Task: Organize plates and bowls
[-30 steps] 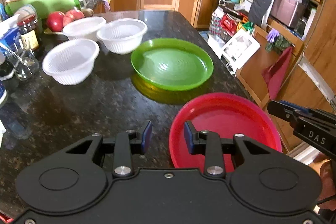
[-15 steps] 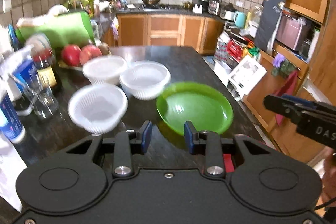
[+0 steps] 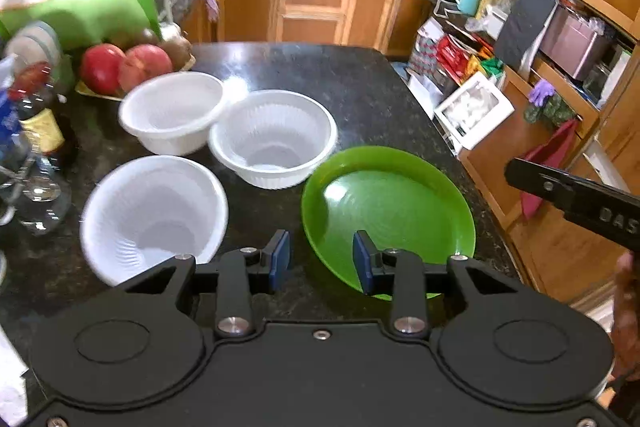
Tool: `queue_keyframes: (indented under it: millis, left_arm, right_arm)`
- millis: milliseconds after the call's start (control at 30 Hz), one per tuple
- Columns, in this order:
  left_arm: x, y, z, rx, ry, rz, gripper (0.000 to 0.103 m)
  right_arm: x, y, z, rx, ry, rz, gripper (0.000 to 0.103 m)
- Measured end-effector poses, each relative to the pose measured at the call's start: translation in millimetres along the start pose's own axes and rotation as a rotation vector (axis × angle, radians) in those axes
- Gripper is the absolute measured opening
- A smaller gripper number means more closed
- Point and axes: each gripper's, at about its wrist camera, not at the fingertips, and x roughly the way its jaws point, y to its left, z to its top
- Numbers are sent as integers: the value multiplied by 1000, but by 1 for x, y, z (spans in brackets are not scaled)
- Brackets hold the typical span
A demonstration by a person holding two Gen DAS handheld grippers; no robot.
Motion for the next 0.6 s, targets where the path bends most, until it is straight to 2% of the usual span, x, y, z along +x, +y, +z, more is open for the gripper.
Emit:
queue_keyframes:
  millis: [100, 200, 300, 600]
  left_arm:
    - [12, -4, -1, 23, 19, 4, 44]
    - [20, -6, -1, 50, 43, 17, 43]
    - [29, -7, 0, 35, 61, 10, 42]
    - [55, -6, 3, 29, 109, 21, 42]
  right_arm:
    - [23, -7, 1, -3, 58, 1, 42]
    - [46, -17, -1, 2, 130, 9, 40]
    - [67, -26, -2, 3, 172, 1, 38]
    - [107, -41, -3, -3, 235, 7, 37]
